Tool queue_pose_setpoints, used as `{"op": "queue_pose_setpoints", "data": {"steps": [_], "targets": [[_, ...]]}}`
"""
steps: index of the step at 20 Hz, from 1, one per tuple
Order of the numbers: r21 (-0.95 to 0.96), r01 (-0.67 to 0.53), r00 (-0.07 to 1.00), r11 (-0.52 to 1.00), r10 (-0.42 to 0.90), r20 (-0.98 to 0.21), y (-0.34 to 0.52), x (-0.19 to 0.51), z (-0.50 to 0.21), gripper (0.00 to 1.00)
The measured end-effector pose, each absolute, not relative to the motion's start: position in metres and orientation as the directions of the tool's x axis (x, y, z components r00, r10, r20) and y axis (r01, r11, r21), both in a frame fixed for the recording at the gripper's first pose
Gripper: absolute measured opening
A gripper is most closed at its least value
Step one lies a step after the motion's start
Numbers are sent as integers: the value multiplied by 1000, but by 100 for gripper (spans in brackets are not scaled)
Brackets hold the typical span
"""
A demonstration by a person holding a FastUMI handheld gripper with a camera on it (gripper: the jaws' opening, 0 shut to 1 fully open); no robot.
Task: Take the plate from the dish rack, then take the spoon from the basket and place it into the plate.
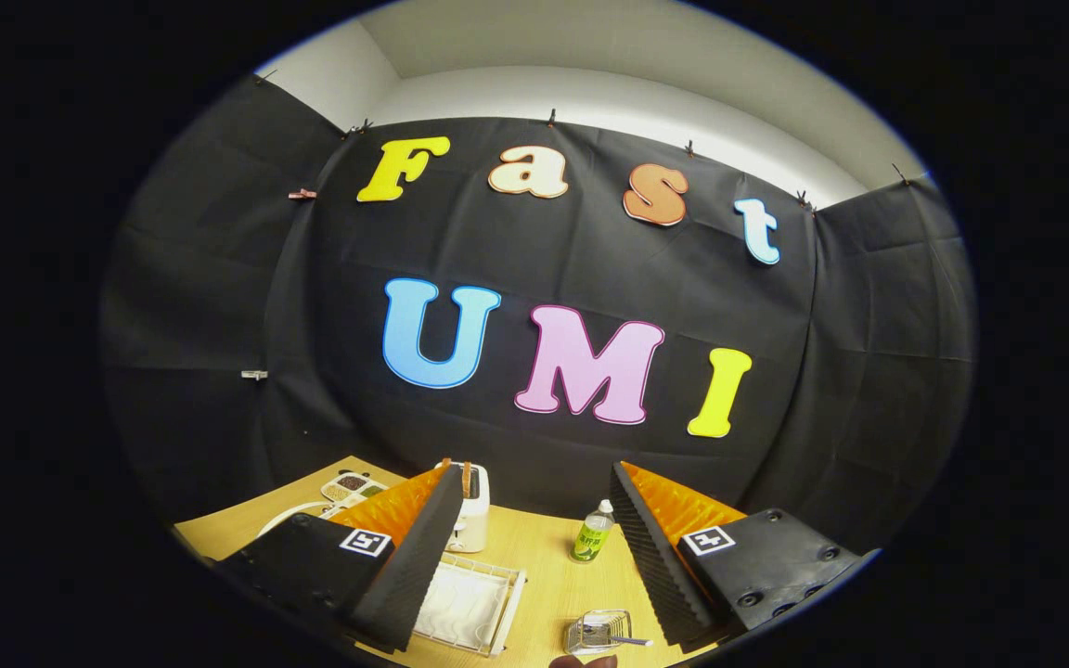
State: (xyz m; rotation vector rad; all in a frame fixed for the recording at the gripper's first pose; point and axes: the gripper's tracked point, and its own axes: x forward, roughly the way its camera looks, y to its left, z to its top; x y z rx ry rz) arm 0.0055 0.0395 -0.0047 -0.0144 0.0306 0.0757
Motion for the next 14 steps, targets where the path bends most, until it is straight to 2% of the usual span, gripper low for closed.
{"op": "queue_pose_setpoints", "data": {"steps": [14], "targets": [[-10,-92,993,996,91,-68,51,7,-13,98]]}}
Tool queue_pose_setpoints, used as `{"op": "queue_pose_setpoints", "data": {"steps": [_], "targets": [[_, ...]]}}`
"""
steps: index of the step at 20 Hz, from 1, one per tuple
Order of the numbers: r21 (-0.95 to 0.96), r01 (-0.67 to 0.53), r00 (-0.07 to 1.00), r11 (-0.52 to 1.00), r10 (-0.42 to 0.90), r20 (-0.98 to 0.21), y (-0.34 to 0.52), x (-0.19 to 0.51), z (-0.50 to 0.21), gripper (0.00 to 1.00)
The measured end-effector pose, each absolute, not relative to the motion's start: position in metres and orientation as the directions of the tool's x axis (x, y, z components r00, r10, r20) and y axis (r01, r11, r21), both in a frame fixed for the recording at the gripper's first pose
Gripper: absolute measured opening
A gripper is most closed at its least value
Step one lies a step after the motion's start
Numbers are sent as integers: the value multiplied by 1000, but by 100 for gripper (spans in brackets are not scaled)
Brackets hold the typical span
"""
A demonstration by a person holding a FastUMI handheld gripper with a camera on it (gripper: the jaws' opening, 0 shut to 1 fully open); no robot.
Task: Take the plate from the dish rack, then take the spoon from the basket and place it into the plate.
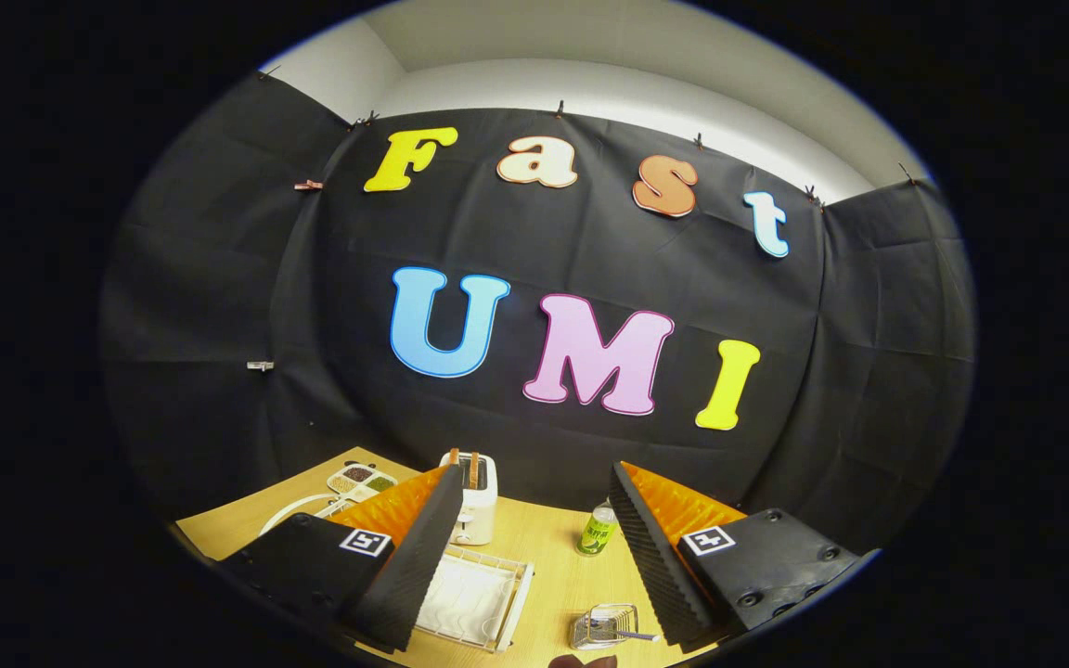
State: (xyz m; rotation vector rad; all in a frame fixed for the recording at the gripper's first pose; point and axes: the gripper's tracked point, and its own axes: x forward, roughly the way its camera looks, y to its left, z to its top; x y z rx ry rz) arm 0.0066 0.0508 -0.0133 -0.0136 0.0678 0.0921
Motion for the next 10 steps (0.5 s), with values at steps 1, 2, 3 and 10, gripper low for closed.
{"op": "queue_pose_setpoints", "data": {"steps": [1,2,3,10], "targets": [[-9,-93,993,996,92,-71,52,7,-14,97],[-9,-94,993,996,93,-71,52,8,-14,97],[-11,-94,993,996,93,-71,53,8,-15,98],[0,-91,991,996,90,-94,58,17,-19,98]]}}
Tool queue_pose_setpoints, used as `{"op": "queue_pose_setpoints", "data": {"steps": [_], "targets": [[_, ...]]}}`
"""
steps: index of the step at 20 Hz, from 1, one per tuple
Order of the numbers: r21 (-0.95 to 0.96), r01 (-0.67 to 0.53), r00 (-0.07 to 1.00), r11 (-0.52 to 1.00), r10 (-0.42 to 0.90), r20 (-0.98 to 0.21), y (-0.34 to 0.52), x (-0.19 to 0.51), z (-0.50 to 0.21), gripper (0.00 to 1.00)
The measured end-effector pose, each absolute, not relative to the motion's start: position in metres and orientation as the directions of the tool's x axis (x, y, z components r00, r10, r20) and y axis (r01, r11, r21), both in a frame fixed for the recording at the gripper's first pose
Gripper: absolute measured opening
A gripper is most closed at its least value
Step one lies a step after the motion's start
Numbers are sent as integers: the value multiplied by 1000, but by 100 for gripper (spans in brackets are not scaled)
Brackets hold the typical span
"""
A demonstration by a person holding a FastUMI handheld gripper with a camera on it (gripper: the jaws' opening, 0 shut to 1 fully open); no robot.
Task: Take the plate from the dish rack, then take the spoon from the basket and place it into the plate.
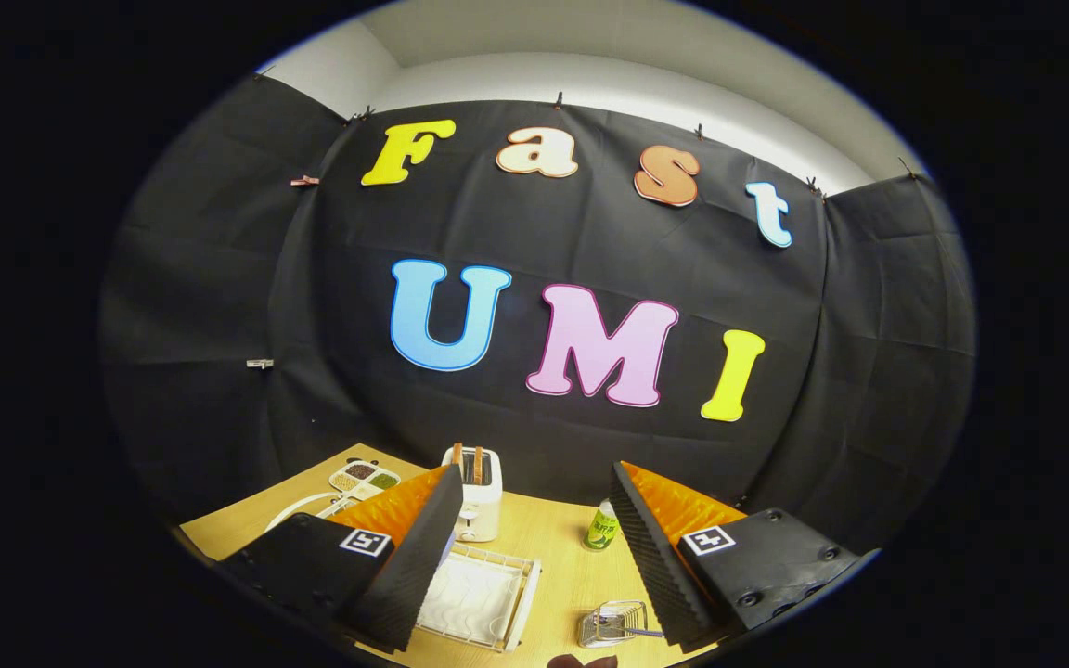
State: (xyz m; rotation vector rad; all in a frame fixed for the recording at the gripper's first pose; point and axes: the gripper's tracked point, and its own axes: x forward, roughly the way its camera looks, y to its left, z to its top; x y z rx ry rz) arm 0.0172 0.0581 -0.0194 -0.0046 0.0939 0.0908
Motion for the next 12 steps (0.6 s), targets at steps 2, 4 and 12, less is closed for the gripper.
{"op": "queue_pose_setpoints", "data": {"steps": [2,4,12], "targets": [[-2,-92,991,996,91,-99,61,20,-22,98],[5,-103,987,995,103,-125,68,25,-30,97],[135,-113,854,984,166,-493,119,50,-140,98]]}}
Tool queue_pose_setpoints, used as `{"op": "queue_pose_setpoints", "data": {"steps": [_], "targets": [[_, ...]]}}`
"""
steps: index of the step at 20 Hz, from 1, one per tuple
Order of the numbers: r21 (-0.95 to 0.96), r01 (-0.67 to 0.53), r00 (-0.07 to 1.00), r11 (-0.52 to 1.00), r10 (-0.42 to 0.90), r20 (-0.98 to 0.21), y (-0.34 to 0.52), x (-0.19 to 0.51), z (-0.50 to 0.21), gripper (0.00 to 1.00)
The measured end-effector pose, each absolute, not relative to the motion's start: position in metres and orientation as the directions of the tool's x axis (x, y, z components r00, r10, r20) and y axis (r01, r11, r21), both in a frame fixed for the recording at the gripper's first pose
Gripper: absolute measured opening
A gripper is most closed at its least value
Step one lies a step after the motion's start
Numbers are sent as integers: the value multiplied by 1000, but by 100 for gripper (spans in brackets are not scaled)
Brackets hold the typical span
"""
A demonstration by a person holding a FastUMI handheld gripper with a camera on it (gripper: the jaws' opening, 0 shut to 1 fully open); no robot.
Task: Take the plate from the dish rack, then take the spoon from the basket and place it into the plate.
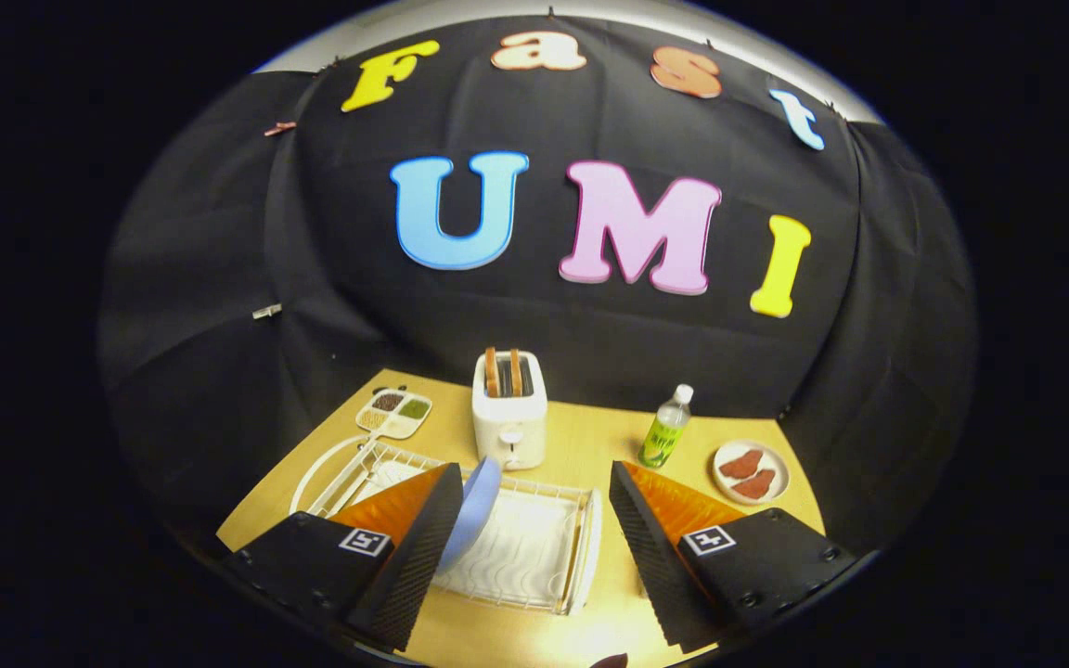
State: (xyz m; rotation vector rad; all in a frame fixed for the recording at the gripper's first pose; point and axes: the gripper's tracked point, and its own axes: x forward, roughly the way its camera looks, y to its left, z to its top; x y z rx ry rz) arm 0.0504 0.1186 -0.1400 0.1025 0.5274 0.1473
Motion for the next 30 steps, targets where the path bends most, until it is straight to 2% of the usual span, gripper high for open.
{"op": "queue_pose_setpoints", "data": {"steps": [4,7,10,11,15,18,24,30], "targets": [[205,-70,715,976,192,-672,149,65,-205,98],[213,-58,637,975,200,-745,173,70,-239,96],[247,-10,559,969,211,-802,197,71,-275,89],[268,20,530,963,217,-820,205,69,-285,85],[195,93,460,976,131,-878,205,64,-312,45],[96,127,460,987,27,-888,194,69,-312,34],[-25,97,550,995,-75,-832,175,94,-274,29],[172,120,631,978,59,-774,164,89,-230,29]]}}
